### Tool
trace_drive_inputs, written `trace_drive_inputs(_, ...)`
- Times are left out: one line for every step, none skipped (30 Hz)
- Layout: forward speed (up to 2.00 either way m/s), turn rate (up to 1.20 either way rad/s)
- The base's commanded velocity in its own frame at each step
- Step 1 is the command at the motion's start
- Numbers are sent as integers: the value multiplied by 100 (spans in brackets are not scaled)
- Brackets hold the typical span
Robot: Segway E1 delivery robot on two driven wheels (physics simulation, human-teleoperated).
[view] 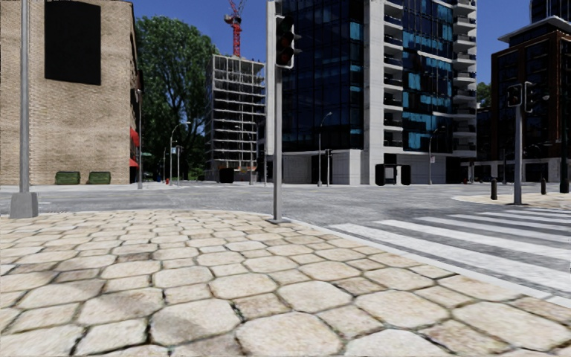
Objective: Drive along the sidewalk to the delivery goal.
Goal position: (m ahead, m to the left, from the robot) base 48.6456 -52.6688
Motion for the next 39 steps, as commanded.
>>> trace_drive_inputs(200,-50)
trace_drive_inputs(200,-50)
trace_drive_inputs(200,-50)
trace_drive_inputs(200,-51)
trace_drive_inputs(200,-53)
trace_drive_inputs(200,-54)
trace_drive_inputs(200,-57)
trace_drive_inputs(200,-57)
trace_drive_inputs(200,-57)
trace_drive_inputs(200,-58)
trace_drive_inputs(200,-58)
trace_drive_inputs(200,-58)
trace_drive_inputs(200,-58)
trace_drive_inputs(200,-58)
trace_drive_inputs(200,-58)
trace_drive_inputs(200,-58)
trace_drive_inputs(200,-58)
trace_drive_inputs(200,-58)
trace_drive_inputs(200,-58)
trace_drive_inputs(200,-58)
trace_drive_inputs(200,-58)
trace_drive_inputs(200,-58)
trace_drive_inputs(200,-58)
trace_drive_inputs(200,-58)
trace_drive_inputs(200,-58)
trace_drive_inputs(200,-58)
trace_drive_inputs(200,-58)
trace_drive_inputs(200,-58)
trace_drive_inputs(200,-58)
trace_drive_inputs(200,-58)
trace_drive_inputs(200,-58)
trace_drive_inputs(200,-58)
trace_drive_inputs(200,-58)
trace_drive_inputs(200,-58)
trace_drive_inputs(200,-58)
trace_drive_inputs(200,-58)
trace_drive_inputs(199,-58)
trace_drive_inputs(196,-58)
trace_drive_inputs(192,-58)
